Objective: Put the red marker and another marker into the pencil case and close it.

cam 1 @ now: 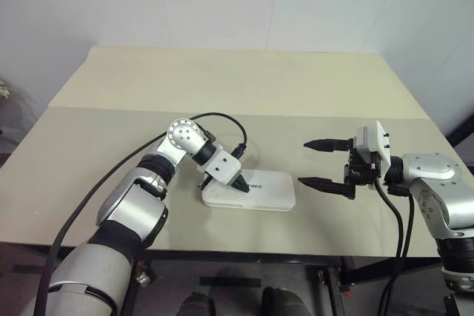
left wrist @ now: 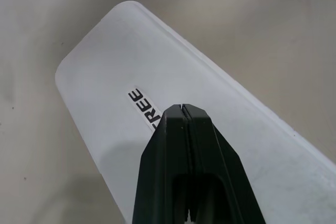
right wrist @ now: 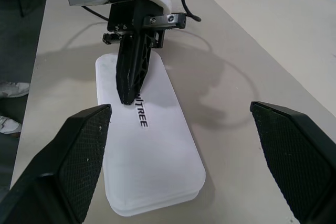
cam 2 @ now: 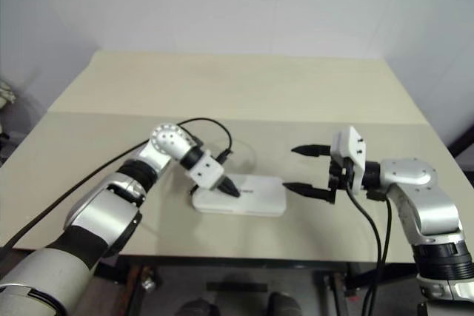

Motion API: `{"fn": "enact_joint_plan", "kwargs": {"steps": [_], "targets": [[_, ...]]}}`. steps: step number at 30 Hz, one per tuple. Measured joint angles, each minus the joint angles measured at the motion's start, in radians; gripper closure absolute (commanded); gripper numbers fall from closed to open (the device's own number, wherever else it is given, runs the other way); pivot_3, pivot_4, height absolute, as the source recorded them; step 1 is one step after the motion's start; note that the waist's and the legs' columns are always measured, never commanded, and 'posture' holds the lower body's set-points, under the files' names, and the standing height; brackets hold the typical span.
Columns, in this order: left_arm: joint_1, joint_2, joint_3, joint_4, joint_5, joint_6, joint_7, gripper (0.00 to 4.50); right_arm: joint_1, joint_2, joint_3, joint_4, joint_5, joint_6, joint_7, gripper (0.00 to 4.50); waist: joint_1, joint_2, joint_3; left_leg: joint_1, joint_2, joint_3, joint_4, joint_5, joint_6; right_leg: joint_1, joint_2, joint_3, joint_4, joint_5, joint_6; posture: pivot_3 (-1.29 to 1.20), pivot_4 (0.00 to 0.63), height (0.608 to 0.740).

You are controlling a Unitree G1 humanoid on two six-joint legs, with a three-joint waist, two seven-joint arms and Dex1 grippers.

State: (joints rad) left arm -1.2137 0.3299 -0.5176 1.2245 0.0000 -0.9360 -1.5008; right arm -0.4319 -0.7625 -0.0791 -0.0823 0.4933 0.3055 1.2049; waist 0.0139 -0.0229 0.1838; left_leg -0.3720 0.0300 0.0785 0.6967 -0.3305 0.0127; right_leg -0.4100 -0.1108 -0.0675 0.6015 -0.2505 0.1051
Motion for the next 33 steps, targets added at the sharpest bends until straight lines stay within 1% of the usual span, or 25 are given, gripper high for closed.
{"fn": "enact_joint_plan", "kwargs": {"steps": [2, 6, 8, 10, 13, 15, 16, 20, 23, 26, 29, 32, 33], "targets": [[0.005, 0.007, 0.012, 0.0, 0.007, -0.013, 0.0, 4.48, -0.008, 0.006, 0.006, 0.006, -0.005, 0.0, 0.0, 0.0, -0.009, 0.001, -0.001, 0.002, 0.001, -0.001, -0.001, 0.0, 0.0, 0.001, 0.0, 0.0, 0.0, 0.0, 0.0, 0.0, 0.15, 0.74], [0.058, 0.008, 0.105, -0.002, -0.017, 0.03, 0.0, 4.48, -0.011, 0.012, 0.008, 0.007, -0.01, -0.001, 0.0, 0.0, -0.014, 0.004, -0.002, 0.001, 0.001, -0.005, 0.0, 0.0, 0.0, 0.001, -0.002, 0.0, 0.001, 0.0, 0.0, 0.0, 0.15, 0.74], [0.107, 0.003, 0.181, -0.003, -0.073, 0.115, -0.001, 4.48, -0.011, 0.012, 0.007, 0.007, -0.01, -0.001, 0.0, 0.0, -0.015, 0.004, -0.002, 0.0, 0.001, -0.008, 0.0, 0.0, 0.001, 0.0, -0.003, 0.001, 0.002, 0.0, 0.001, 0.0, 0.15, 0.74], [0.146, 0.003, 0.246, -0.011, -0.121, 0.186, -0.001, 4.48, -0.01, 0.012, 0.007, 0.007, -0.01, -0.001, 0.002, 0.0, -0.015, 0.003, -0.001, -0.005, 0.001, -0.009, 0.0, 0.0, 0.001, -0.004, -0.002, 0.0, 0.002, 0.001, 0.001, 0.0, 0.15, 0.74], [0.166, 0.016, 0.305, -0.056, -0.156, 0.258, -0.001, 4.48, -0.012, 0.012, 0.007, 0.009, -0.01, -0.001, 0.006, 0.0, -0.014, 0.003, 0.0, -0.009, 0.0, -0.009, 0.0, 0.0, 0.001, -0.007, -0.002, -0.001, 0.004, 0.001, 0.002, 0.0, 0.15, 0.74], [0.176, 0.043, 0.331, -0.1, -0.171, 0.285, -0.001, 4.48, -0.022, 0.012, 0.008, 0.017, -0.011, -0.002, 0.008, 0.0, -0.014, 0.003, 0.0, -0.015, -0.001, -0.009, 0.001, 0.001, -0.001, -0.012, -0.002, -0.001, 0.004, 0.001, 0.002, 0.0, 0.15, 0.74], [0.186, 0.059, 0.345, -0.127, -0.177, 0.296, -0.001, 4.48, -0.029, 0.013, 0.009, 0.023, -0.012, -0.003, 0.009, 0.0, -0.013, 0.003, 0.0, -0.018, -0.002, -0.008, 0.001, 0.003, -0.004, -0.015, -0.002, -0.001, 0.004, 0.001, 0.003, 0.0, 0.15, 0.74], [0.236, 0.083, 0.365, -0.207, -0.194, 0.336, -0.001, 4.48, -0.059, 0.021, 0.023, 0.052, -0.024, -0.004, 0.01, 0.0, -0.013, 0.003, 0.0, -0.02, -0.003, 0.001, 0.001, 0.003, -0.004, -0.018, -0.002, -0.002, 0.002, 0.001, 0.003, 0.0, 0.15, 0.74], [0.277, 0.09, 0.405, -0.301, -0.233, 0.393, 0.002, 4.48, -0.073, 0.028, 0.033, 0.052, -0.024, -0.009, 0.012, 0.0, -0.012, 0.003, 0.0, -0.022, -0.001, 0.002, 0.001, 0.003, -0.004, -0.018, -0.002, -0.002, 0.0, 0.001, 0.003, 0.0, 0.15, 0.74], [0.357, 0.119, 0.486, -0.461, -0.315, 0.495, 0.023, 4.48, -0.073, 0.028, 0.034, 0.05, -0.018, -0.007, 0.027, 0.0, -0.014, 0.003, 0.0, -0.021, 0.0, 0.002, 0.0, 0.002, -0.004, -0.018, -0.002, -0.002, 0.0, 0.001, 0.003, 0.0, 0.15, 0.74], [0.459, 0.127, 0.556, -0.635, -0.42, 0.604, 0.037, 4.48, -0.073, 0.027, 0.034, 0.05, -0.017, -0.003, 0.048, 0.0, -0.017, 0.003, 0.0, -0.021, 0.001, 0.002, 0.0, 0.002, -0.004, -0.018, -0.002, -0.001, 0.001, 0.001, 0.003, 0.0, 0.15, 0.74], [0.568, 0.175, 0.597, -0.775, -0.498, 0.72, 0.038, 3.93, -0.081, 0.024, 0.036, 0.059, -0.019, -0.004, 0.067, 0.0, -0.018, 0.003, 0.0, -0.019, 0.001, 0.002, 0.0, 0.002, -0.004, -0.018, -0.002, 0.0, 0.002, 0.001, 0.003, 0.0, 0.15, 0.74], [0.601, 0.199, 0.608, -0.815, -0.515, 0.762, 0.038, 3.62, -0.089, 0.023, 0.036, 0.072, -0.021, -0.006, 0.073, 0.0, -0.019, 0.004, 0.0, -0.019, 0.001, 0.002, 0.0, 0.002, -0.004, -0.018, -0.002, 0.0, 0.002, 0.001, 0.003, 0.0, 0.15, 0.74]]}}
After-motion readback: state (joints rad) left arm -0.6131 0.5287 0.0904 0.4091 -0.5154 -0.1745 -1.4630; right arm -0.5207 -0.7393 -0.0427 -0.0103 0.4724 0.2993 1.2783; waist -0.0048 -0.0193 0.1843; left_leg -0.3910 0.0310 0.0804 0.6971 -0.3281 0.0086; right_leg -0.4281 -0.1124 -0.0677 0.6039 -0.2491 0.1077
